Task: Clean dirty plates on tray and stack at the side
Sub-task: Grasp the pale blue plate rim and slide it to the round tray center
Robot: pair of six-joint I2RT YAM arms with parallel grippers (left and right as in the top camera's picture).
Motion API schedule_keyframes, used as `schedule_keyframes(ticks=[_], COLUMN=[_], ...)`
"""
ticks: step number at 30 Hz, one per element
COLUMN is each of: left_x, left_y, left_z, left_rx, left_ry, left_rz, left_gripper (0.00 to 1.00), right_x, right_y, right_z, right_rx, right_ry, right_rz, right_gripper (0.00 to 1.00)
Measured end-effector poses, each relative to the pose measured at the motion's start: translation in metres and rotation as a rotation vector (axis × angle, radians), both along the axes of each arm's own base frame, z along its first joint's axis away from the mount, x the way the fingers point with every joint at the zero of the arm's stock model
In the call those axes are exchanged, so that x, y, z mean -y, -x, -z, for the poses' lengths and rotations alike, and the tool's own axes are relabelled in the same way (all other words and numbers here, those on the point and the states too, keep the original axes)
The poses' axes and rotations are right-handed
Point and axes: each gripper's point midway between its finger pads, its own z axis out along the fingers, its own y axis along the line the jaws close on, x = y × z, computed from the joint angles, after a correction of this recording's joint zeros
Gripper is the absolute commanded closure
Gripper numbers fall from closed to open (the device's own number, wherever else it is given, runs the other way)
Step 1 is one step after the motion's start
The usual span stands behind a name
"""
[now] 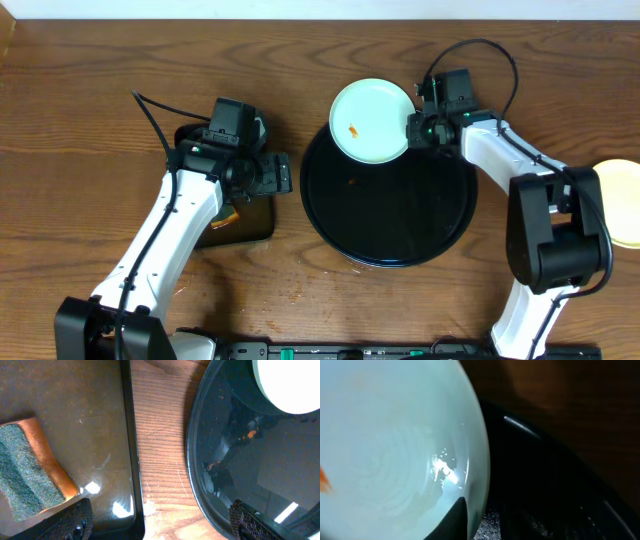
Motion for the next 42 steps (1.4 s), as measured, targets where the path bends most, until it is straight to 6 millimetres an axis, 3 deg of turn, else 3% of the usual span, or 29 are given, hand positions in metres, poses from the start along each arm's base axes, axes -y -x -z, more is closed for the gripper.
schedule_keyframes(ticks=[2,8,18,21,22,23,24,26,29,33,37,42], left_x=[0.000,0.000,0.000,0.000,0.000,0.000,0.000,0.000,0.000,0.000,0.000,-0.001], left_y=[0.000,0.000,0.000,0.000,0.000,0.000,0.000,0.000,0.000,0.000,0.000,0.003], left_z=[0.000,0.000,0.000,0.000,0.000,0.000,0.000,0.000,0.000,0.000,0.000,0.001], left_rx=[0.000,0.000,0.000,0.000,0.000,0.000,0.000,0.000,0.000,0.001,0.000,-0.012], left_ry=[0.000,0.000,0.000,0.000,0.000,0.000,0.000,0.000,0.000,-0.001,0.000,-0.003], left_rz=[0.000,0.000,0.000,0.000,0.000,0.000,0.000,0.000,0.000,0.000,0.000,0.000], left_gripper=[0.12,0.12,0.12,0.12,0.12,0.12,0.12,0.12,0.12,0.12,0.12,0.12], right_x=[0.000,0.006,0.035,0.039,0.039,0.040,0.041,0.042,0.041,0.036,0.034,0.037], right_y=[0.004,0.031,0.112,0.126,0.130,0.135,0.138,0.145,0.143,0.119,0.106,0.113], right_z=[0.004,0.010,-0.022,-0.018,-0.015,-0.012,-0.009,-0.003,0.000,-0.001,0.002,0.015], right_rx=[-0.021,-0.145,-0.398,-0.452,-0.466,-0.483,-0.493,-0.513,-0.497,-0.388,-0.314,-0.311], right_ry=[0.003,0.040,0.141,0.147,0.147,0.145,0.147,0.149,0.144,0.141,0.152,0.161], right_rz=[0.006,0.043,0.134,0.179,0.190,0.208,0.219,0.228,0.219,0.125,0.040,0.005], right_gripper=[0.99,0.99,0.99,0.99,0.90,0.74,0.68,0.67,0.66,0.68,0.82,0.96])
